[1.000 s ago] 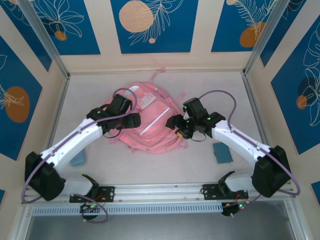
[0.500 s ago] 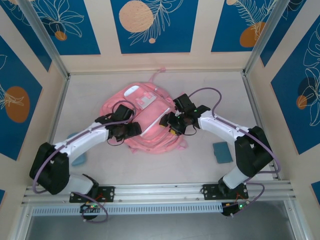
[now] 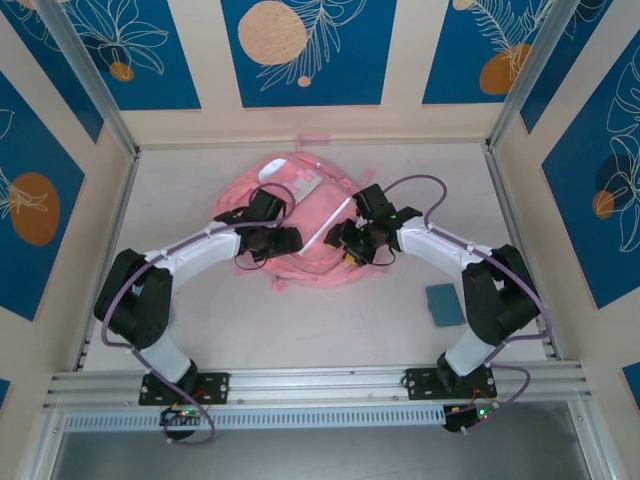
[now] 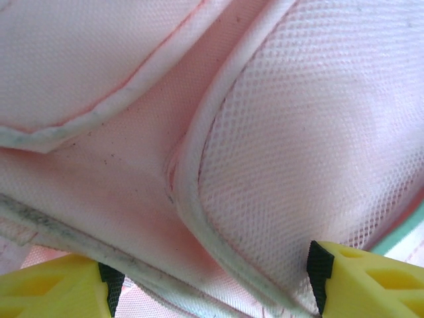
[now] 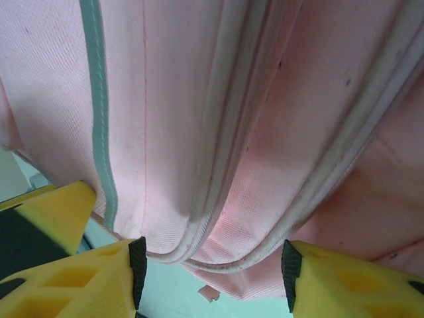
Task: Pack the student bag
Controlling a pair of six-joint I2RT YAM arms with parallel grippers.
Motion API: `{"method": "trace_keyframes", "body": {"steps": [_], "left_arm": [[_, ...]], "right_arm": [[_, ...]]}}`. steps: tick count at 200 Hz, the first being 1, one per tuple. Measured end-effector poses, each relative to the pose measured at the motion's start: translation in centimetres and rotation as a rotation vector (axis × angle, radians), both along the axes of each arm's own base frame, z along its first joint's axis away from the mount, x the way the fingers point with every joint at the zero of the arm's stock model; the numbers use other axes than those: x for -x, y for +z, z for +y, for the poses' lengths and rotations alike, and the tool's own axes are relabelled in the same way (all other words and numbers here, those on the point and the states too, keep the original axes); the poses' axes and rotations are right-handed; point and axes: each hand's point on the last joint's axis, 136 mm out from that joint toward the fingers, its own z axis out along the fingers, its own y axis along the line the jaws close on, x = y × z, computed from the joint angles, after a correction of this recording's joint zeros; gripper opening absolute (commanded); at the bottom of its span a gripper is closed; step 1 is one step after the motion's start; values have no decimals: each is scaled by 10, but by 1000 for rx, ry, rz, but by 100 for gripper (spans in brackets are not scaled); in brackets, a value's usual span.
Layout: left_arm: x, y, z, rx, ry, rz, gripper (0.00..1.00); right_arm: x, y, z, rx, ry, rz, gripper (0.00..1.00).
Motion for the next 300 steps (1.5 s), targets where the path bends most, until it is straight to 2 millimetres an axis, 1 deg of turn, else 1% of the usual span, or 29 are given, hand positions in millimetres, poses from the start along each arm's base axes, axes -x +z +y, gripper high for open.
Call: {"method": "trace_keyframes", "body": {"steps": [22, 44, 58, 78, 96, 106, 122, 135, 165, 188, 206, 226, 252, 273, 300], "left_arm": [[-3, 5, -2, -7, -32, -24, 74], [4, 10, 2, -23, -75, -45, 74], [16, 15, 10, -35, -115, -71, 72], [36, 15, 23, -56, -165, -93, 68], [56, 4, 33, -78, -203, -84, 62], [66, -7, 38, -91, -226, -69, 56], [79, -25, 42, -106, -255, -38, 47], [85, -34, 42, -114, -281, -24, 40], [78, -45, 35, -124, -330, -42, 33], [77, -60, 33, -145, -361, -24, 33], [76, -66, 31, -148, -379, -18, 34], [74, -67, 26, -135, -398, -33, 36], [68, -62, 18, -99, -409, -68, 36], [64, -60, 13, -83, -412, -89, 31], [62, -60, 12, -84, -421, -98, 21]], "right_arm": [[-3, 1, -2, 2, 3, -9, 59], [-4, 3, -3, 3, 17, -21, 61], [-2, 6, -5, 6, 31, -27, 63], [-1, 17, -11, 4, 45, -64, 65], [1, 27, -20, 3, 45, -92, 66], [2, 29, -27, 5, 39, -98, 66], [4, 27, -37, 13, 24, -94, 66], [7, 22, -44, 22, 13, -79, 66], [12, 11, -53, 35, -5, -48, 66], [14, 9, -55, 38, -8, -41, 65], [15, 7, -57, 39, -14, -37, 66], [15, 4, -64, 42, -31, -32, 66], [14, -2, -73, 45, -60, -18, 65], [14, -6, -79, 44, -77, -9, 65], [10, -10, -83, 37, -91, -6, 65]]}}
